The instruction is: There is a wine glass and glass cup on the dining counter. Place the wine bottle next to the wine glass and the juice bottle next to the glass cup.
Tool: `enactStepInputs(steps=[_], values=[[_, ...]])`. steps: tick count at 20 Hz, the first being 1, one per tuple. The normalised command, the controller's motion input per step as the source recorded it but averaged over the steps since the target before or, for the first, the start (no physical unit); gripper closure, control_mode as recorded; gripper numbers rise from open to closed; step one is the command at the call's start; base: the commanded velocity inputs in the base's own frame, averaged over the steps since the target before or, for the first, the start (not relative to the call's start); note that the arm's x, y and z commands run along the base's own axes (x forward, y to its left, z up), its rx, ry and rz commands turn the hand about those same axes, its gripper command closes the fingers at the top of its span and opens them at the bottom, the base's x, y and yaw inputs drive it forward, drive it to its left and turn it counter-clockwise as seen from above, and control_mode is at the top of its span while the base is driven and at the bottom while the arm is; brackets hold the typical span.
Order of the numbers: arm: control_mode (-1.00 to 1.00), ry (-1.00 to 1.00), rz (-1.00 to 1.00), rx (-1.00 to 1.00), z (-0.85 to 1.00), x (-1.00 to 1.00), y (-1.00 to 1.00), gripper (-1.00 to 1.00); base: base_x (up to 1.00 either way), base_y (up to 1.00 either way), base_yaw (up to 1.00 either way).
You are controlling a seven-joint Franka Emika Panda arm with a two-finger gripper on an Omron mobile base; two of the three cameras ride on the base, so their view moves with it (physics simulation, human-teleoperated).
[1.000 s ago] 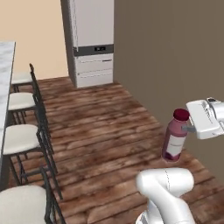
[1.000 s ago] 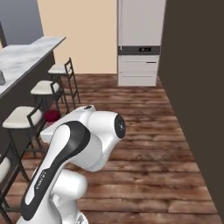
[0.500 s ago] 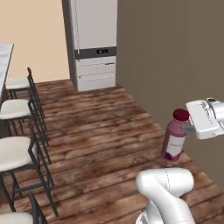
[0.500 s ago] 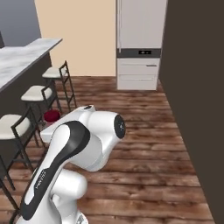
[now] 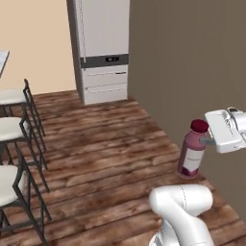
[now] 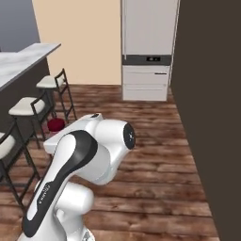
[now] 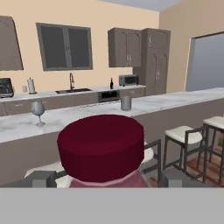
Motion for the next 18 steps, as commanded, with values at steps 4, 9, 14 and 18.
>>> enactStepInputs(steps=[4, 9, 14, 18], values=[[1.00, 0.00, 0.00, 0.00, 0.00, 0.00, 0.00, 1.00, 0.72, -0.26, 0.11], [1.00, 0.00, 0.00, 0.00, 0.00, 0.00, 0.00, 1.00, 0.73, -0.24, 0.13], [1.00, 0.00, 0.00, 0.00, 0.00, 0.00, 0.00, 1.00, 0.73, -0.23, 0.15], [1.00, 0.00, 0.00, 0.00, 0.00, 0.00, 0.00, 1.00, 0.66, -0.21, 0.28]])
